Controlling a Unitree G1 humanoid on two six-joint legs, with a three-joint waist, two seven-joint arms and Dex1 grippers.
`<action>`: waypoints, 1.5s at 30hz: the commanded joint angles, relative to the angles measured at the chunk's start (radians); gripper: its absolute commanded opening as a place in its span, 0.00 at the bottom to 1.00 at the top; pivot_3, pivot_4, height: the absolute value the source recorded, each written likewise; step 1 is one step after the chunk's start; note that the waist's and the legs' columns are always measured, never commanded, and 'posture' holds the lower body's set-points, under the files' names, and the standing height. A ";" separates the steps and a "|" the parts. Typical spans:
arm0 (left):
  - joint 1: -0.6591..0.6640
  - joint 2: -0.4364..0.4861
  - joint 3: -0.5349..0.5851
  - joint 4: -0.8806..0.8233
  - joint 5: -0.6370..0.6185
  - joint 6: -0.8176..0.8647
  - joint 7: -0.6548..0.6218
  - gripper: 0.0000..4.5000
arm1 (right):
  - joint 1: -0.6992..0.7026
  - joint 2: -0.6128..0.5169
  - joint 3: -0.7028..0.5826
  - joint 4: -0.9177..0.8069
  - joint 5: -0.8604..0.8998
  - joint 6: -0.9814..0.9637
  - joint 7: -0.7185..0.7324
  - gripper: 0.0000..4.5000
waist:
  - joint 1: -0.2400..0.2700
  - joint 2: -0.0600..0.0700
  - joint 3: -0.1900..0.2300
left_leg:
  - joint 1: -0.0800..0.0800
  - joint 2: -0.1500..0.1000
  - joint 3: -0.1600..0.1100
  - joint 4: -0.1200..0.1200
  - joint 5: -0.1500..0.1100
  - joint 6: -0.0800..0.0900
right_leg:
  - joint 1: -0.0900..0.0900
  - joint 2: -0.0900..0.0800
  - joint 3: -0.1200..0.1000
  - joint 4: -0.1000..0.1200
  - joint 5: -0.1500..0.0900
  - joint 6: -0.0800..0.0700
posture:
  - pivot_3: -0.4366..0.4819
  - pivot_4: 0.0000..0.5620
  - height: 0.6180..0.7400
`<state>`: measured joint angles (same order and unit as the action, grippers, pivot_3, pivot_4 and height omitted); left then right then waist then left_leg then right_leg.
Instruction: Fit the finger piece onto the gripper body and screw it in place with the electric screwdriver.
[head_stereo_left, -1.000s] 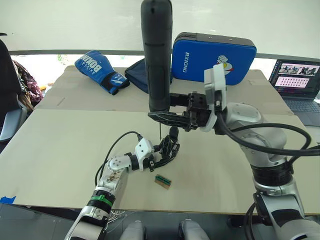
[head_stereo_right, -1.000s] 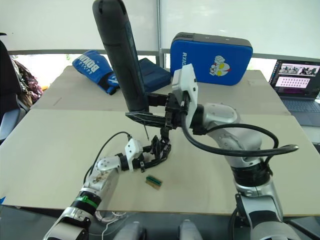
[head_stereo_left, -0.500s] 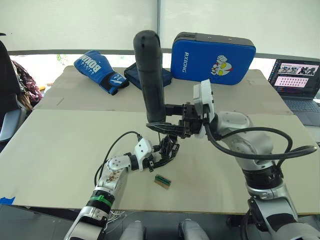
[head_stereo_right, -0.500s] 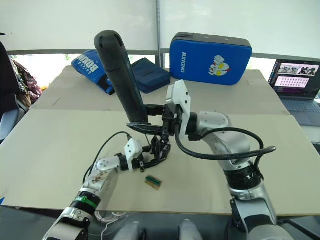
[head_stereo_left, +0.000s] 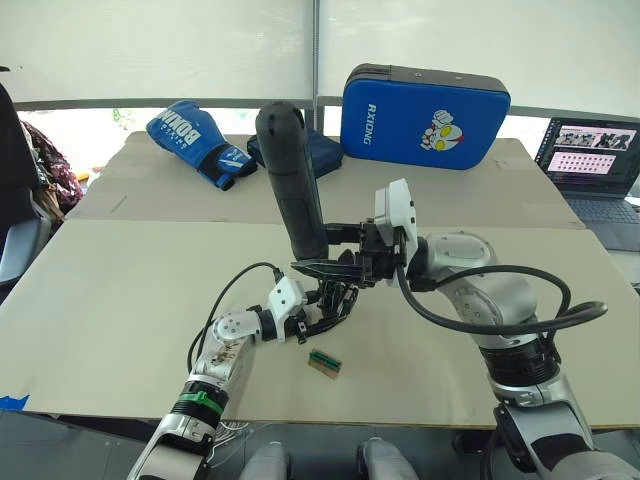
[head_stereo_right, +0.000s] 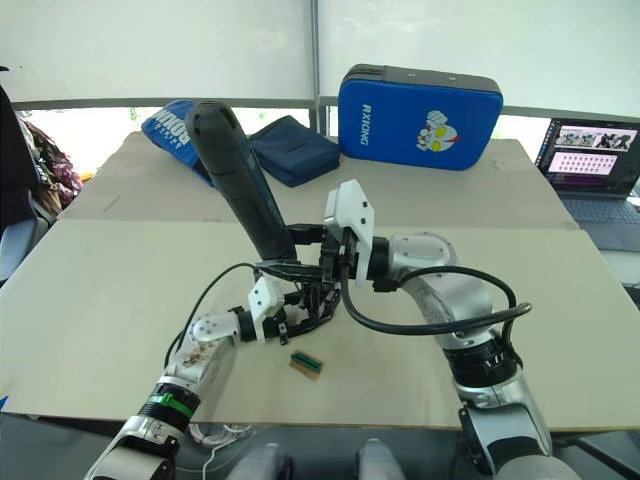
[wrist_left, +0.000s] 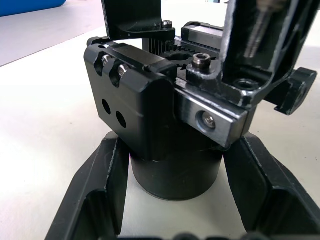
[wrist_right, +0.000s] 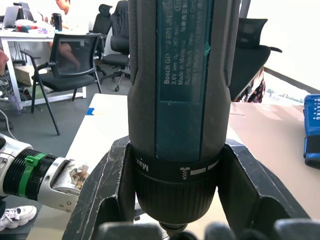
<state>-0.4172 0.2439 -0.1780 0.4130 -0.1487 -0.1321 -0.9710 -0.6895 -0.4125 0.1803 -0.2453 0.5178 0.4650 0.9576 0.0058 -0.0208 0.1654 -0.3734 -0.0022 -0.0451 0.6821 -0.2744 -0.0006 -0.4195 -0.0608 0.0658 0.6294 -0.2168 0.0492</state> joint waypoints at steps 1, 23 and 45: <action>0.033 0.005 -0.043 0.031 0.031 0.040 -0.011 0.50 | -0.011 0.010 -0.021 -0.024 -0.002 -0.045 0.005 0.42 | 0.000 0.000 0.000 | 0.000 0.000 0.000 0.000 0.000 0.000 | 0.000 0.000 0.000 0.000 0.000 0.000 | 0.48 0.27 1.00; 0.044 0.005 -0.044 0.017 0.030 0.050 -0.003 0.50 | 0.006 0.016 -0.014 -0.024 -0.021 -0.032 0.017 0.42 | -0.002 0.000 0.000 | 0.000 0.000 0.000 0.000 0.000 0.000 | 0.000 0.000 0.000 0.000 0.000 0.000 | 0.48 0.27 1.00; 0.048 0.002 -0.046 0.017 0.029 0.053 0.000 0.50 | 0.023 0.036 -0.012 -0.043 -0.002 0.002 0.011 0.42 | -0.003 0.000 0.000 | 0.000 0.000 0.000 -0.001 0.000 0.000 | 0.000 0.000 0.000 0.000 0.000 0.000 | 0.48 0.27 1.00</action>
<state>-0.4048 0.2453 -0.1780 0.3976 -0.1487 -0.1277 -0.9603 -0.6569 -0.3807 0.1845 -0.2460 0.4909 0.4671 0.9712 0.0027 -0.0207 0.1654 -0.3733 -0.0021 -0.0452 0.6815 -0.2744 -0.0006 -0.4195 -0.0609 0.0658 0.6291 -0.2169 0.0492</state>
